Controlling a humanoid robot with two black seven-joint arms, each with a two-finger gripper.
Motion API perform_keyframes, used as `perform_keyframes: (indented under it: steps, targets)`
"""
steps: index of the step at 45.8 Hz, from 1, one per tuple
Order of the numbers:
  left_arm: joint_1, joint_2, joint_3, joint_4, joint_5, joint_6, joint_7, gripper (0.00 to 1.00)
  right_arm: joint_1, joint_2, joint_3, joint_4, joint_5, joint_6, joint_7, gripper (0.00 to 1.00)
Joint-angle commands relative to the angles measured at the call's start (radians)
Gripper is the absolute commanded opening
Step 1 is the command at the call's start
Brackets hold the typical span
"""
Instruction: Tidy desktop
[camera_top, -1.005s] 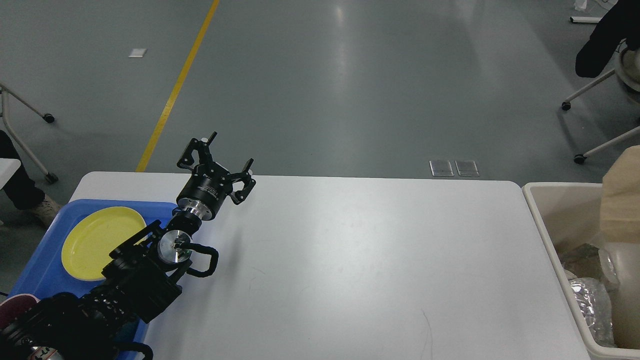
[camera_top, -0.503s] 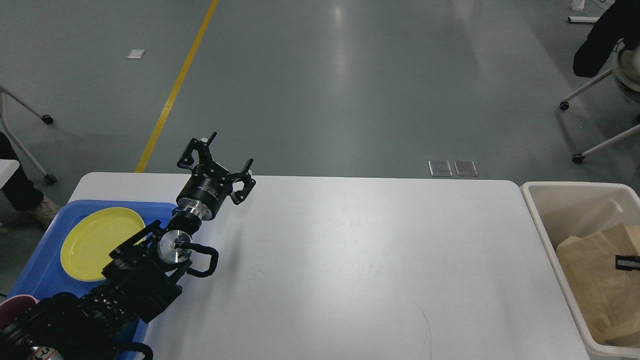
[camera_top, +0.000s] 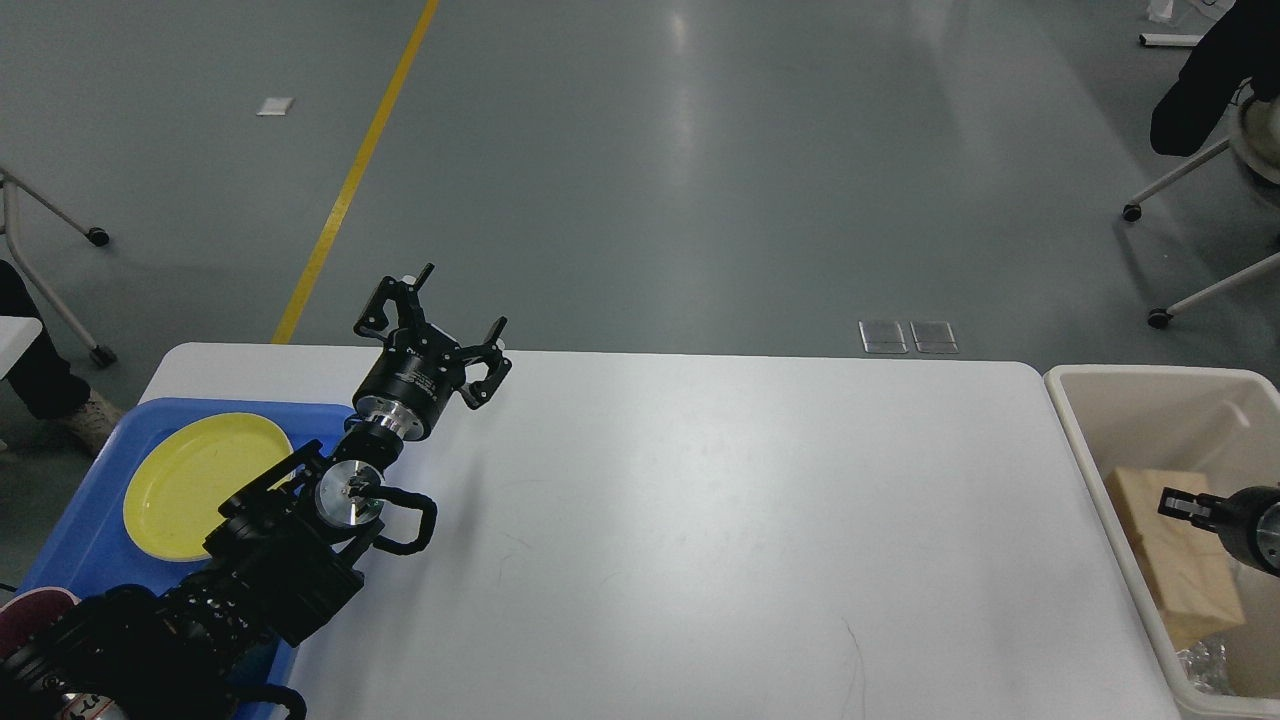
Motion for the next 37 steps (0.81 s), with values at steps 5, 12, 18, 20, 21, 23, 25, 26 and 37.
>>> perform_keyframes:
  steps: [5, 12, 18, 20, 21, 23, 25, 26, 37]
  targets:
    - [0.000, 0.000, 0.000, 0.000, 0.000, 0.000, 0.000, 0.98, -0.007, -0.002, 0.012, 0.000, 0.000, 0.002, 0.000, 1.00]
    - [0.000, 0.000, 0.000, 0.000, 0.000, 0.000, -0.001, 0.98, 0.005, 0.002, 0.021, -0.017, -0.001, -0.004, 0.000, 1.00]
    - [0.000, 0.000, 0.000, 0.000, 0.000, 0.000, 0.000, 0.98, 0.112, 0.018, 0.050, -0.008, -0.001, -0.002, 0.000, 1.00]
    - [0.000, 0.000, 0.000, 0.000, 0.000, 0.000, 0.000, 0.98, 0.152, 0.036, 0.065, -0.003, -0.001, -0.002, 0.000, 1.00]
    - [0.000, 0.000, 0.000, 0.000, 0.000, 0.000, 0.000, 0.98, 0.171, 0.053, 0.075, -0.002, -0.001, -0.002, 0.000, 1.00]
    - [0.000, 0.000, 0.000, 0.000, 0.000, 0.000, 0.000, 0.98, 0.212, 0.110, 0.102, -0.002, -0.001, -0.002, 0.002, 1.00]
    - [0.000, 0.000, 0.000, 0.000, 0.000, 0.000, 0.000, 0.98, 0.241, 0.154, 0.136, -0.002, -0.001, -0.001, 0.000, 1.00]
    - [0.000, 0.000, 0.000, 0.000, 0.000, 0.000, 0.000, 0.98, 0.257, 0.174, 0.160, 0.000, -0.001, -0.001, 0.000, 1.00]
    - [0.000, 0.000, 0.000, 0.000, 0.000, 0.000, 0.000, 0.98, 0.304, 0.459, 0.793, -0.006, 0.026, -0.002, -0.006, 1.00]
